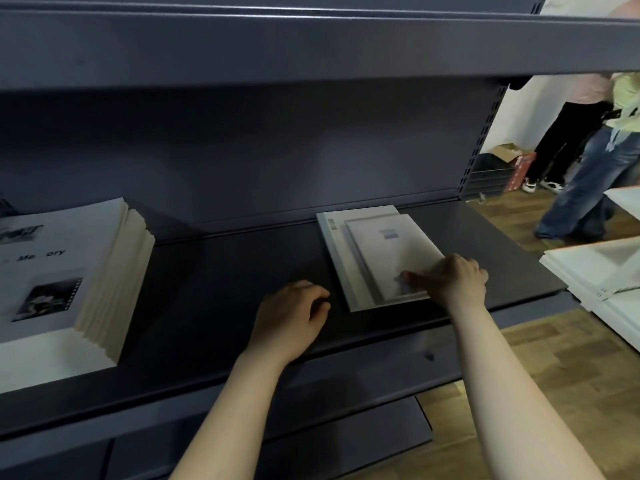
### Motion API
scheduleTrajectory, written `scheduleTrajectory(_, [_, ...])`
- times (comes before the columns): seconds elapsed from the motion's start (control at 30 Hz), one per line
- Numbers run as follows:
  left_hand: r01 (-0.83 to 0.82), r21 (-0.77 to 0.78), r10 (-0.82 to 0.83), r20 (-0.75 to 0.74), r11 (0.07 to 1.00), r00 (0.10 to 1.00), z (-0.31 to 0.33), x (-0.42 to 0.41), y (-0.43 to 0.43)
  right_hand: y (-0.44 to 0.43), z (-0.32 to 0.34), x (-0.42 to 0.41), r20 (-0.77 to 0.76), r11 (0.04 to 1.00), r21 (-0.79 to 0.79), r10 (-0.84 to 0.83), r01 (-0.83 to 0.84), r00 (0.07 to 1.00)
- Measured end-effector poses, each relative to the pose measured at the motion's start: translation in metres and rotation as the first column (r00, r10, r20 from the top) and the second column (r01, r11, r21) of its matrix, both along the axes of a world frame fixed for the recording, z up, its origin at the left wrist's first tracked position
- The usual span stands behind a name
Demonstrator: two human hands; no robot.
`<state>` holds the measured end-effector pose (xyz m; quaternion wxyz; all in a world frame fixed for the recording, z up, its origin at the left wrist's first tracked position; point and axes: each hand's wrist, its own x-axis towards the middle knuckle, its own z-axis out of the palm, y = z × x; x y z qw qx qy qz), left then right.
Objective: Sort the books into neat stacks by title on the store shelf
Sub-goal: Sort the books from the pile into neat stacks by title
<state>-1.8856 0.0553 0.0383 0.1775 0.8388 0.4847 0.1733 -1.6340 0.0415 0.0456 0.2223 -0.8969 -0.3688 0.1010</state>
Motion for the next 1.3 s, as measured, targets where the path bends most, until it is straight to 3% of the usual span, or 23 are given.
scheduleTrajectory(0.2, [-0.015, 0.013, 0.015, -0.005, 1.000, 1.000, 0.001, -0.005, 0.003, -0.001, -0.002, 0.005, 0.030, 0.980, 0.197, -0.041, 0.034, 0.999])
scheduleTrajectory(0.33, [-0.032, 0.028, 0.032, 0.013, 0.999, 0.999, 0.003, -0.011, 0.002, 0.001, 0.006, 0.013, -0.289, 0.923, 0.370, 0.003, 0.109, 0.957])
scheduleTrajectory(0.43, [-0.038, 0.022, 0.038, 0.005, 0.999, 0.999, 0.006, -0.014, 0.001, 0.000, 0.016, 0.003, -0.655, 0.863, 0.464, 0.182, 0.201, 0.733])
scheduleTrajectory(0.5, [-0.047, 0.026, 0.047, 0.004, 0.999, 0.999, 0.009, -0.014, 0.001, 0.001, 0.022, -0.008, -0.745, 0.862, 0.464, 0.255, 0.204, 0.617])
scheduleTrajectory(0.87, [-0.075, 0.253, 0.092, -0.056, 0.964, 0.994, 0.035, -0.013, -0.004, 0.006, 0.049, -0.103, -0.777, 0.776, 0.621, 0.591, 0.110, 0.218])
scheduleTrajectory(1.0, [-0.163, 0.289, 0.181, -0.037, 0.943, 0.983, 0.040, -0.025, -0.004, 0.002, 0.050, -0.126, -0.734, 0.737, 0.674, 0.661, 0.047, 0.156])
scheduleTrajectory(1.13, [-0.259, 0.212, 0.246, 0.088, 0.942, 0.965, 0.046, -0.042, -0.006, 0.008, 0.047, -0.145, -0.706, 0.717, 0.693, 0.696, -0.075, 0.132])
scheduleTrajectory(1.3, [-0.296, 0.198, 0.224, 0.319, 0.935, 0.921, 0.046, -0.071, -0.015, 0.022, 0.026, -0.177, -0.766, 0.823, 0.495, 0.564, -0.277, 0.307])
